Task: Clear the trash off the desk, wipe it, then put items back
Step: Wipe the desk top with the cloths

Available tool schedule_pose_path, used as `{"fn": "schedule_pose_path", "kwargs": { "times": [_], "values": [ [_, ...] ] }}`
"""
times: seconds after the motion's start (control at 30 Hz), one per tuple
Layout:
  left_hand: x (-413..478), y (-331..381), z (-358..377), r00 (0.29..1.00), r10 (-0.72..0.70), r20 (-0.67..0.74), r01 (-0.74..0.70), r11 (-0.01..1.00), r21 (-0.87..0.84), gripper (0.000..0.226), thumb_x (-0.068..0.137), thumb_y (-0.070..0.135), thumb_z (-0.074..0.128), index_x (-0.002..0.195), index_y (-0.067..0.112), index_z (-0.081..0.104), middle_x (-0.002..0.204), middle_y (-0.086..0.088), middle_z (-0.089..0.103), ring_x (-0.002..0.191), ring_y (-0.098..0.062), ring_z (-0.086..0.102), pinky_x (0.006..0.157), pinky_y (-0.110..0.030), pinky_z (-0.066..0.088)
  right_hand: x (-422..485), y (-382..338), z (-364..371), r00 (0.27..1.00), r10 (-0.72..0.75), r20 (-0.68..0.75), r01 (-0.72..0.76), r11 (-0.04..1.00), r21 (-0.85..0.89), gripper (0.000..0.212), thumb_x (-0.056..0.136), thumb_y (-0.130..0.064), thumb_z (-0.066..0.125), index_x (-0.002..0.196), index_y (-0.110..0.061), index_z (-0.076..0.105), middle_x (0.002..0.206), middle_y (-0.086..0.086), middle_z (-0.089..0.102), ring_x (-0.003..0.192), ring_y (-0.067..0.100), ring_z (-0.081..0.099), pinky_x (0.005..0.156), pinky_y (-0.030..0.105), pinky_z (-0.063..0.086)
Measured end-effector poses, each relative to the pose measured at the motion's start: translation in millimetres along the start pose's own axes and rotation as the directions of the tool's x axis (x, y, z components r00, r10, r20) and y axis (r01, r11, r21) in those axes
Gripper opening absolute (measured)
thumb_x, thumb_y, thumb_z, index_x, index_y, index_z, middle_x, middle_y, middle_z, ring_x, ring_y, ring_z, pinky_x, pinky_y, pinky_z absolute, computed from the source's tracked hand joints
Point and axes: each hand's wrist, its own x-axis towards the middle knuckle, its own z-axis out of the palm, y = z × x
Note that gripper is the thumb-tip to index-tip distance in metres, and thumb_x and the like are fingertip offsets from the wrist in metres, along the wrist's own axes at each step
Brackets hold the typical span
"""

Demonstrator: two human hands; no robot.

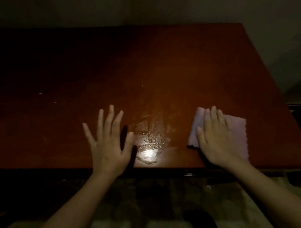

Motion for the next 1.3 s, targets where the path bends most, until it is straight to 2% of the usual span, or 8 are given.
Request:
{"fn": "schedule_pose_path", "kwargs": {
  "times": [0.17,0.23,0.3,0.4,0.6,0.73,0.9,1.3],
  "values": [
    [-4,-21,12,0.991,0.034,0.127,-0.052,0.988,0.143,0.065,0.095,0.058,0.015,0.151,0.024,0.018,0.16,0.002,0.004,0.148,-0.018,-0.003,0.114,-0.058,-0.009,-11,-70,29,0.975,-0.22,-0.016,0.221,0.975,0.033,0.067,0.088,-0.048,-0.016,0.146,-0.014,-0.02,0.153,0.007,-0.027,0.14,0.02,-0.029,0.112,0.031,-0.022],
    [-7,-20,15,0.983,0.058,0.172,-0.087,0.982,0.168,0.065,0.095,0.058,0.012,0.151,0.025,0.016,0.16,0.001,0.004,0.148,-0.019,-0.003,0.113,-0.058,-0.008,-36,-58,34,0.954,-0.299,0.016,0.299,0.954,-0.015,0.061,0.098,-0.046,-0.003,0.149,-0.013,-0.005,0.157,0.007,-0.01,0.145,0.02,-0.014,0.115,0.031,-0.012],
    [-9,-22,17,0.981,0.058,0.184,-0.094,0.976,0.198,0.066,0.096,0.059,0.012,0.152,0.024,0.016,0.16,0.0,0.005,0.148,-0.021,-0.001,0.112,-0.061,-0.004,-56,-38,28,0.961,-0.275,0.038,0.277,0.958,-0.075,0.061,0.101,-0.046,0.006,0.151,-0.012,0.012,0.158,0.008,0.007,0.147,0.019,0.003,0.115,0.028,-0.004],
    [-5,-23,15,0.981,0.05,0.188,-0.09,0.973,0.212,0.071,0.095,0.062,0.013,0.152,0.02,0.017,0.161,-0.004,0.005,0.148,-0.025,0.003,0.111,-0.063,0.001,-45,-7,4,0.977,-0.182,0.112,0.186,0.982,-0.031,0.07,0.084,-0.059,-0.014,0.146,-0.026,-0.02,0.154,-0.005,-0.026,0.141,0.005,-0.024,0.11,0.02,-0.024],
    [0,-23,19,0.985,0.026,0.171,-0.058,0.981,0.185,0.08,0.092,0.07,0.016,0.153,0.018,0.017,0.161,-0.007,0.007,0.148,-0.025,0.005,0.111,-0.063,0.005,63,-38,-16,0.999,0.012,-0.037,-0.015,0.997,-0.075,0.061,0.099,-0.042,0.0,0.15,-0.009,-0.009,0.158,0.013,-0.012,0.146,0.023,-0.01,0.12,0.038,-0.004],
    [-1,-27,19,0.975,0.011,0.222,-0.05,0.984,0.171,0.08,0.092,0.07,0.016,0.152,0.018,0.017,0.16,-0.007,0.009,0.148,-0.025,0.008,0.11,-0.063,0.006,98,-112,15,0.981,-0.191,0.022,0.192,0.981,-0.025,0.062,0.095,-0.043,-0.009,0.147,-0.009,-0.019,0.154,0.012,-0.026,0.142,0.024,-0.025,0.116,0.037,-0.015],
    [10,-38,2,0.987,-0.049,0.152,0.039,0.997,0.069,0.073,0.091,0.069,0.016,0.151,0.028,0.017,0.161,0.001,0.0,0.148,-0.022,0.0,0.112,-0.057,-0.004,54,-85,12,0.885,-0.448,0.13,0.448,0.893,0.031,0.069,0.086,-0.057,-0.017,0.144,-0.022,-0.024,0.149,-0.003,-0.035,0.135,0.005,-0.037,0.113,0.028,-0.022],
    [65,-82,4,0.968,-0.21,0.139,0.19,0.97,0.149,0.071,0.094,0.06,0.021,0.153,0.021,0.015,0.161,0.001,0.004,0.148,-0.017,-0.004,0.115,-0.051,-0.015,214,-153,5,0.957,-0.287,0.045,0.288,0.957,-0.02,0.069,0.09,-0.043,-0.006,0.148,-0.007,-0.013,0.155,0.015,-0.02,0.142,0.023,-0.023,0.113,0.037,-0.018]
  ]
}}
